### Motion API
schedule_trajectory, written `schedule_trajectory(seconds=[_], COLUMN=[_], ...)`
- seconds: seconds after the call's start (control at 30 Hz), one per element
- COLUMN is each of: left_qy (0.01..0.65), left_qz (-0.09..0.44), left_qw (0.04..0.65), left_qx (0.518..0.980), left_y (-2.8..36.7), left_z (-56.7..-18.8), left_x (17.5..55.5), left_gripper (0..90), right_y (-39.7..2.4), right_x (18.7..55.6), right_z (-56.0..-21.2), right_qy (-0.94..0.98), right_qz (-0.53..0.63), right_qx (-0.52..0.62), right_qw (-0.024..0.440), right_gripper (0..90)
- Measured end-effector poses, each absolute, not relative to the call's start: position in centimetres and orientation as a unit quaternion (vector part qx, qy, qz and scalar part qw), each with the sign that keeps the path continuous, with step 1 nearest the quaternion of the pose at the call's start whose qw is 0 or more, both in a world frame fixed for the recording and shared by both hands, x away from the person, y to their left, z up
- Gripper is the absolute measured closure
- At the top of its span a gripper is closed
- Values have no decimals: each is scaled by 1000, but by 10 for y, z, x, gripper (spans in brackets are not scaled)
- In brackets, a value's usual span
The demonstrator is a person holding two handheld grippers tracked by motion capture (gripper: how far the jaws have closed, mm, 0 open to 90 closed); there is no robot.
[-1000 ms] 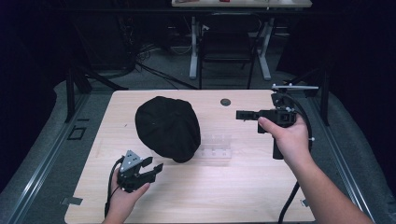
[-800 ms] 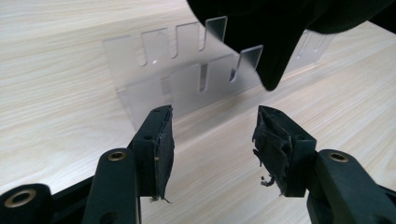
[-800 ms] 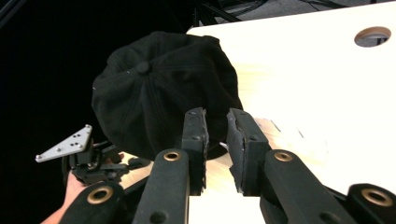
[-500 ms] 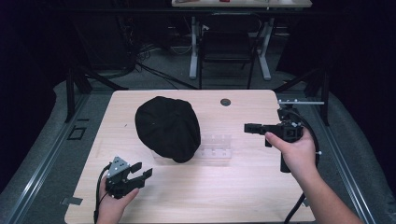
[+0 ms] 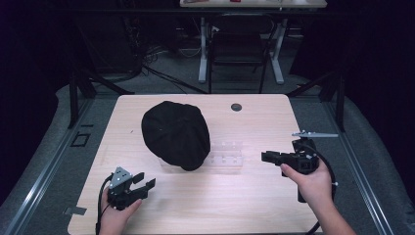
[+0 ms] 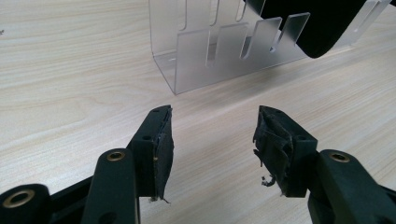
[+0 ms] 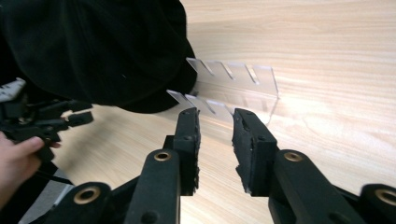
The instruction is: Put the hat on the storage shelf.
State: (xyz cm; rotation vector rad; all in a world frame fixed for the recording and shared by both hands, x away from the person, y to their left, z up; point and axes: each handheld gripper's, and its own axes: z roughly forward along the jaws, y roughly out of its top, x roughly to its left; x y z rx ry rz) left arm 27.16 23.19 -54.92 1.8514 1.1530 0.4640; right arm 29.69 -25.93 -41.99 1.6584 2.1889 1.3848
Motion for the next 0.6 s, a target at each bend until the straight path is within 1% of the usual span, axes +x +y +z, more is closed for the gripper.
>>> schedule_trajectory(seconds=[0.03, 0.07, 0.17, 0.3, 0.37, 0.4, 0.43, 0.53, 0.6], left_qy=[464, 464, 467, 464, 463, 464, 466, 466, 465], left_qz=[186, 187, 186, 185, 185, 184, 183, 184, 182], left_qw=[439, 440, 441, 439, 440, 440, 442, 442, 442], left_qx=[746, 746, 744, 747, 747, 746, 745, 744, 745], left_y=[232, 232, 232, 231, 231, 231, 231, 231, 231], left_z=[-549, -550, -551, -551, -551, -551, -552, -552, -552], left_x=[272, 272, 272, 272, 272, 271, 271, 272, 272], left_gripper=[465, 465, 465, 465, 465, 465, 464, 464, 463], right_y=[-260, -260, -262, -264, -264, -264, -264, -265, -265], right_x=[293, 293, 286, 280, 274, 274, 271, 268, 265], right_z=[-429, -429, -441, -457, -469, -469, -478, -488, -498], right_qy=[713, 713, 716, 712, 711, 711, 710, 709, 708], right_qz=[446, 446, 436, 437, 433, 433, 430, 428, 421], right_qx=[540, 540, 540, 541, 541, 541, 539, 540, 542], right_qw=[43, 43, 74, 96, 122, 122, 144, 150, 167], right_gripper=[694, 694, 679, 648, 625, 625, 604, 593, 573])
